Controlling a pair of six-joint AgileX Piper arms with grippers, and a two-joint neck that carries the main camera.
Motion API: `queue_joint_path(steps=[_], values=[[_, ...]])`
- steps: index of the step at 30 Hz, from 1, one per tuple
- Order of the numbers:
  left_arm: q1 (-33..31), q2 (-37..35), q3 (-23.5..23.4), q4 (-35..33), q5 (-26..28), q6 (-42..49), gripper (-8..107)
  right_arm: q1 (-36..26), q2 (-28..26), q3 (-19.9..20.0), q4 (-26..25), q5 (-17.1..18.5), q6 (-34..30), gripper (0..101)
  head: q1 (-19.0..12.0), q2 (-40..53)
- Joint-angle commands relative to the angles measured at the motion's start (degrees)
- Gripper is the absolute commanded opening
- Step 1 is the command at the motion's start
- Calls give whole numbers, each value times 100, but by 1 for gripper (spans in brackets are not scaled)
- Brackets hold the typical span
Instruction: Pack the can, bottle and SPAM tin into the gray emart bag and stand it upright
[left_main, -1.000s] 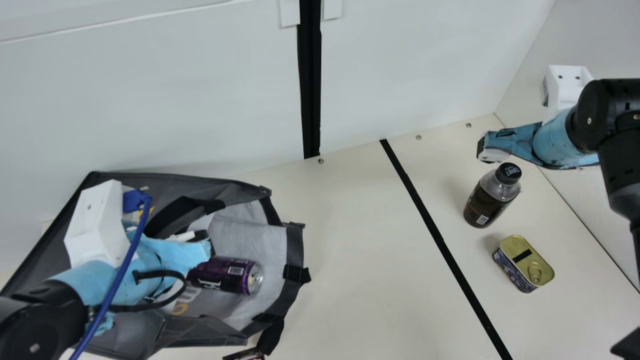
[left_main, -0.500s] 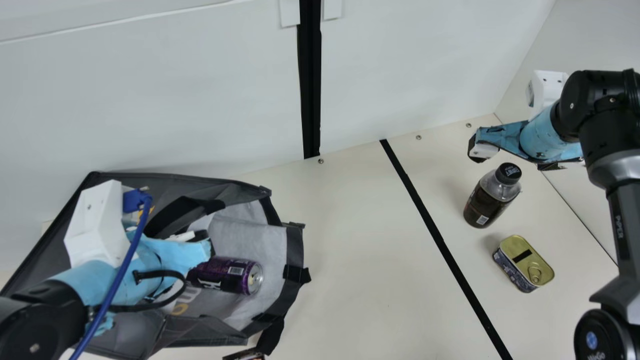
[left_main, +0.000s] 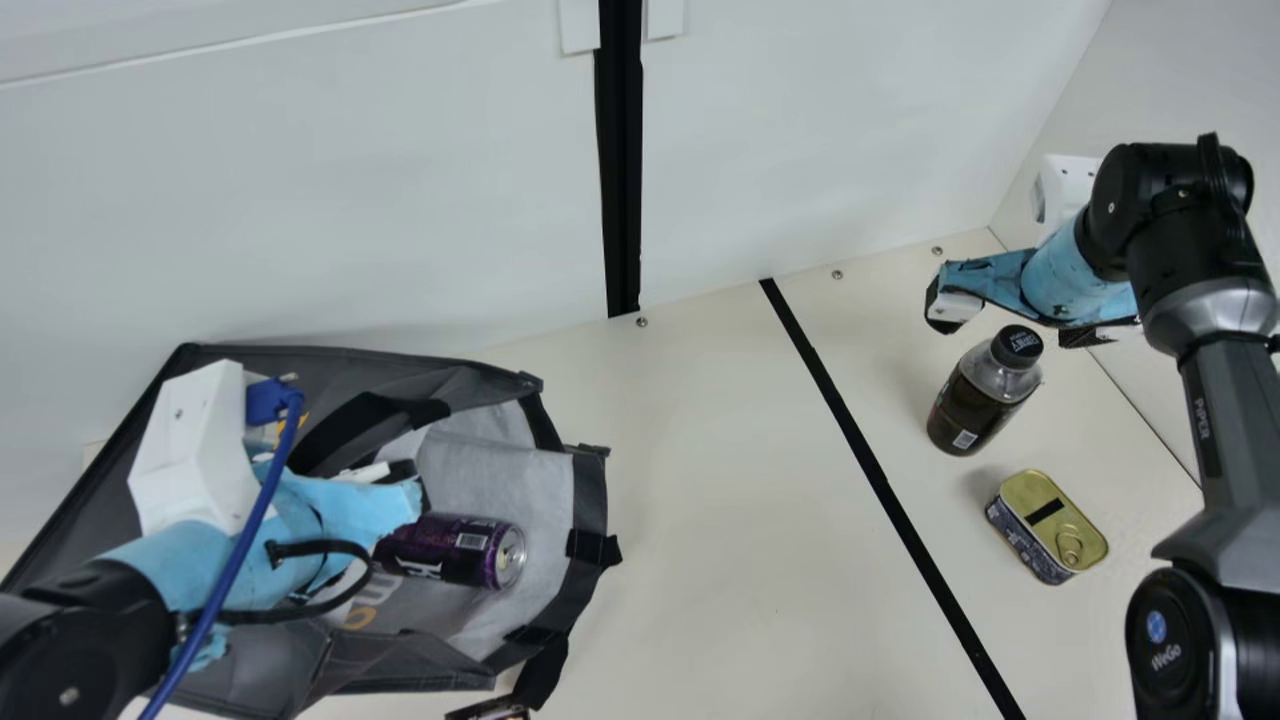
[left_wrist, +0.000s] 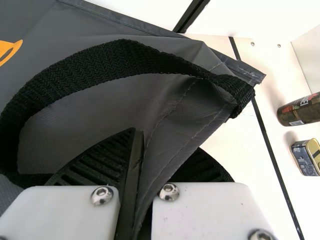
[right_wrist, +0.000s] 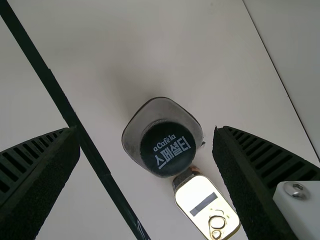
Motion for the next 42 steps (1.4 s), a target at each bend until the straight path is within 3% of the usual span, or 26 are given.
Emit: queue_joint_path(steps=[1, 15, 29, 42], values=[[0, 0, 0, 0, 0, 0, -8, -8, 18, 29, -29, 6, -1, 95, -121, -14], [0, 0, 0, 0, 0, 0, -8, -72, 153, 157, -50, 6, -12, 95, -121, -14], [0, 0, 0, 0, 0, 0, -8, -57, 275, 121, 55, 6, -55, 1, -121, -14], [0, 0, 0, 0, 0, 0, -8, 10, 182, 13, 189, 6, -205, 0, -121, -14]])
